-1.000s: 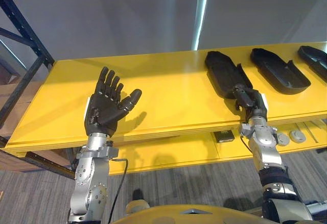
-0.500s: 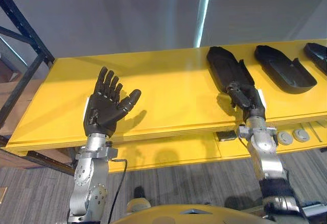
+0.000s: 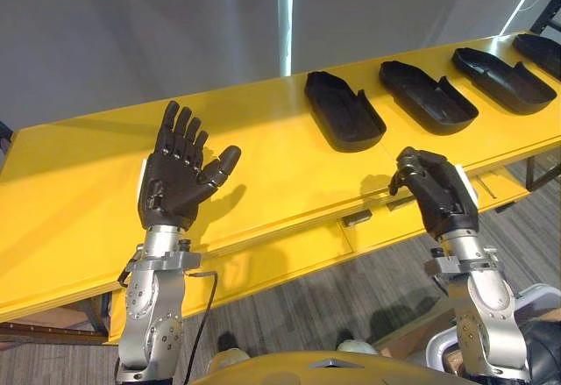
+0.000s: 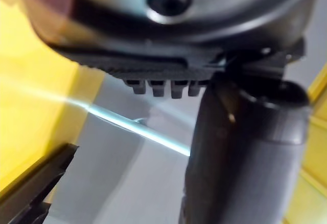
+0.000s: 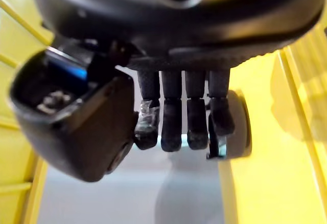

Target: Walk over and take three plastic housings, then place them on the shelf

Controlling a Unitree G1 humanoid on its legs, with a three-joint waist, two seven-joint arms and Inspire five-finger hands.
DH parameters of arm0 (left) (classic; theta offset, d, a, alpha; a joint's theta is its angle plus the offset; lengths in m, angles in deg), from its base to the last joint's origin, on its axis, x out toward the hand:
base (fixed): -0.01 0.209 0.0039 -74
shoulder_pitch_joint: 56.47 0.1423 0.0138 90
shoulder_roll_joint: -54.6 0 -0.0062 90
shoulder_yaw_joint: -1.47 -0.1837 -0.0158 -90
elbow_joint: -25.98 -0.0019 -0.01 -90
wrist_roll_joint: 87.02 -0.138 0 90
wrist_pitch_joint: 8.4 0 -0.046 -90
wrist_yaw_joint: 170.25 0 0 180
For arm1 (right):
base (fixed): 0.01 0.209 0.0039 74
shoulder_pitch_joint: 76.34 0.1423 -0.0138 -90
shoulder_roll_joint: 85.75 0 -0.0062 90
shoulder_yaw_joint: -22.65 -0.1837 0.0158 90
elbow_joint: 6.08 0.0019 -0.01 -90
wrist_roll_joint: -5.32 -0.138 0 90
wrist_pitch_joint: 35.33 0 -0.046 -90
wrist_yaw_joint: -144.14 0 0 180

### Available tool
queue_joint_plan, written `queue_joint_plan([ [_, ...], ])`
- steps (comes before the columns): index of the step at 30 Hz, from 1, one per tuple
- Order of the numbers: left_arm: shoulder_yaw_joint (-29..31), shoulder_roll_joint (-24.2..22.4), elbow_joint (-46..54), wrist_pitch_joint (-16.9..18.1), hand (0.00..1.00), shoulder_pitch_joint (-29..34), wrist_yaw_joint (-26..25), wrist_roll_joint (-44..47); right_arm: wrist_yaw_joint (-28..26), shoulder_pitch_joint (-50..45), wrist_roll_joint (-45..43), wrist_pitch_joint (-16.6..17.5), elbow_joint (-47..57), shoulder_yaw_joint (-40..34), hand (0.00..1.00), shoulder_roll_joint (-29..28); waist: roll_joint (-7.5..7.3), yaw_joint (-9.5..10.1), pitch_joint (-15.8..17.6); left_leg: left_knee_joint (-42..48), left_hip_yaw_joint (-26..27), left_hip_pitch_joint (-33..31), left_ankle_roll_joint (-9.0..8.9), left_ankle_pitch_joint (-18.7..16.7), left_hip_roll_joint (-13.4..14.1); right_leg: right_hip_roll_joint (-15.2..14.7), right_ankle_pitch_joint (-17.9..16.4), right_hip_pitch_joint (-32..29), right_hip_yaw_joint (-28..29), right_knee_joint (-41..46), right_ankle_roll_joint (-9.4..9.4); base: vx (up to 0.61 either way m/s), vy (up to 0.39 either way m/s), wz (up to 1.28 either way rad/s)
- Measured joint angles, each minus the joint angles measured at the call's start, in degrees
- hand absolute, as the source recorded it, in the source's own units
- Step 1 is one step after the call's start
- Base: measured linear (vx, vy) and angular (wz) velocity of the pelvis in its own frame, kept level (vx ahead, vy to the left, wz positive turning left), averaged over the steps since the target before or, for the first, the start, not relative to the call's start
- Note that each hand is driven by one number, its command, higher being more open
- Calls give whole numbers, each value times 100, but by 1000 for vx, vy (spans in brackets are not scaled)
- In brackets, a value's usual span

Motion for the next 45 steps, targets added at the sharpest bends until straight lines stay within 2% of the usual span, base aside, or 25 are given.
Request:
queue_joint_plan([
  [3, -155, -3, 2, 0, 100, -5, 3, 0, 566, -175, 18, 227, 53, -217, 100, -432, -4, -41, -73, 4, 144, 14, -7, -33, 0, 3, 32, -87, 133, -1, -2, 21, 7, -23],
  [8, -526, 4, 7, 0, 100, -6, 176, 28, 1259, -726, 458, 443, 151, -350, 100, -861, 11, -298, -197, 4, 516, 132, -33, -133, 2, 24, 61, -234, 480, -11, 6, 14, 10, -37],
  [11, -856, 26, 7, -2, 100, -25, 271, 82, 1649, -1040, 466, 536, 169, -437, 100, -905, 50, -474, -245, 17, 920, 238, -59, -225, 17, 85, 132, -427, 891, -31, 8, 22, 11, -65],
  [14, -1046, 94, 5, 1, 100, -75, 223, 81, 1830, -1135, 684, 590, 181, -556, 100, -907, 79, -560, -257, 20, 1379, 363, -116, -299, 43, 178, 258, -583, 1322, -129, 8, 26, 15, -85],
  [16, -1266, 197, -37, 16, 100, -268, 81, 76, 1969, -1270, 896, 590, 241, -712, 100, -905, 94, -745, -252, 22, 1708, 499, -187, -354, 115, 316, 331, -638, 1613, -215, -32, 18, -24, -69],
  [17, -1324, 211, -48, 59, 100, -312, 30, 66, 1995, -1293, 912, 590, 247, -769, 100, -904, 107, -777, -261, 23, 1788, 514, -214, -373, 138, 356, 336, -678, 1694, -216, -38, 23, -50, -71],
  [19, -1493, 239, -133, 250, 100, -620, -246, -25, 2129, -1297, 894, 594, 245, -968, 100, -903, 134, -891, -243, 191, 1898, 481, -197, -514, 205, 481, 373, -861, 1988, -207, -61, 20, -46, -64],
  [20, -1499, 228, -143, 277, 100, -682, -339, -54, 2147, -1278, 890, 599, 245, -1002, 100, -887, 138, -891, -219, 337, 1787, 443, -198, -657, 207, 506, 391, -910, 2093, -200, -73, 14, -34, -87],
  [21, -1486, 232, -143, 359, 100, -716, -560, -53, 2219, -1200, 888, 665, 237, -1003, 100, -841, 169, -855, -158, 716, 1319, 323, -168, -1071, 185, 585, 438, -979, 2390, -198, -112, 9, -26, -130],
  [22, -1449, 231, -143, 375, 100, -687, -772, -49, 2276, -1096, 888, 799, 229, -986, 100, -824, 235, -752, -73, 1160, 609, 198, -51, -1589, 95, 696, 447, -1002, 2724, -197, -174, 4, 5, -147],
  [23, -1414, 225, -143, 376, 100, -647, -862, -49, 2319, -1019, 888, 868, 223, -959, 100, -811, 292, -695, -27, 1399, 229, 143, 27, -1835, 44, 766, 452, -1002, 2892, -193, -186, -1, 53, -151],
  [24, -1381, 218, -143, 376, 100, -547, -1030, -49, 2366, -888, 884, 1023, 193, -899, 100, -781, 388, -606, 51, 1735, -383, 81, 115, -2146, -4, 891, 456, -1003, 3141, -176, -190, 11, 76, -128],
  [25, -1312, 161, -141, 376, 100, -417, -1059, -49, 2425, -726, 885, 1138, 141, -822, 100, -749, 535, -582, 87, 1932, -771, 78, 129, -2342, -6, 981, 468, -1003, 3313, -162, -169, 37, 100, -104],
  [27, -1291, 43, -141, 375, 100, -304, -991, -49, 2540, -605, 884, 1223, -1, -721, 100, -743, 649, -584, 107, 2015, -832, 69, 121, -2494, -38, 978, 511, -1012, 3380, -166, -96, 52, 120, -35],
  [29, -1287, 44, -128, 378, 100, -278, -862, -53, 2611, -630, 880, 1220, -217, -548, 100, -821, 630, -488, 119, 1996, -840, 74, 141, -2509, -105, 916, 513, -1015, 3381, -155, -90, 12, 100, 1],
  [31, -1272, 47, -105, 431, 100, -234, -791, -70, 2636, -684, 879, 1198, -357, -280, 100, -891, 520, -404, 193, 2030, -891, 42, 170, -2527, -149, 869, 478, -1034, 3351, -80, -62, -31, 66, 17],
  [33, -1262, 47, -92, 508, 100, -226, -792, -140, 2664, -831, 881, 1199, -361, -42, 100, -981, 480, -307, 220, 2295, -1066, -111, 195, -2599, -179, 844, 333, -1163, 3223, 281, -43, -38, 43, 29],
  [35, -1246, 37, 22, 510, 100, -227, -793, 26, 2674, -834, 882, 1200, -362, 9, 100, -1111, 459, -251, 277, 2411, -1096, -85, 228, -2625, -198, 847, 328, -1226, 3144, 578, -44, -46, 32, 4],
  [37, -1251, 2, 167, 523, 100, -233, -794, 77, 2674, -846, 873, 1251, -361, 74, 100, -1184, 392, -176, 333, 2533, -940, 58, 271, -2690, -208, 849, 329, -1294, 3060, 917, -43, -128, 48, -32],
  [39, -1251, 0, 311, 596, 100, -236, -797, 70, 2603, -797, 849, 1443, -295, 214, 100, -1309, 191, -61, 439, 2745, -536, 224, 366, -2803, -217, 717, 426, -1265, 2415, 957, -53, -247, -14, -85],
  [40, -1210, -6, 373, 629, 100, -242, -851, -10, 2538, -687, 832, 1555, -280, 359, 100, -1305, 205, 32, 454, 2757, -259, 164, 465, -2763, -189, 610, 673, -1237, 2062, 575, -72, -316, -38, -86],
  [41, -1172, 3, 357, 631, 100, -266, -865, -41, 2543, -610, 809, 1569, -280, 426, 100, -1295, 179, 10, 463, 2739, -199, 134, 488, -2720, -181, 537, 538, -1287, 1769, 807, -258, -335, -37, -72],
  [43, -975, 13, 273, 624, 100, -287, -872, 5, 2614, -286, 836, 1574, -406, 618, 100, -1210, 197, 45, 466, 2495, -35, 42, 480, -2413, -56, 223, -104, -1427, 944, 1831, -657, -151, -47, -39],
  [44, -887, 9, 235, 624, 100, -289, -873, 19, 2640, -172, 890, 1577, -517, 663, 100, -1186, 207, 53, 464, 2430, -27, 23, 455, -2328, 8, 105, -241, -1400, 782, 2068, -694, -77, -124, -34],
  [45, -703, -2, 182, 618, 100, -269, -874, 63, 2757, 48, 912, 1575, -783, 826, 100, -1112, 209, 108, 456, 2361, -7, -63, 381, -2180, 150, -177, -443, -1338, 493, 2435, -795, -46, -214, -33],
])
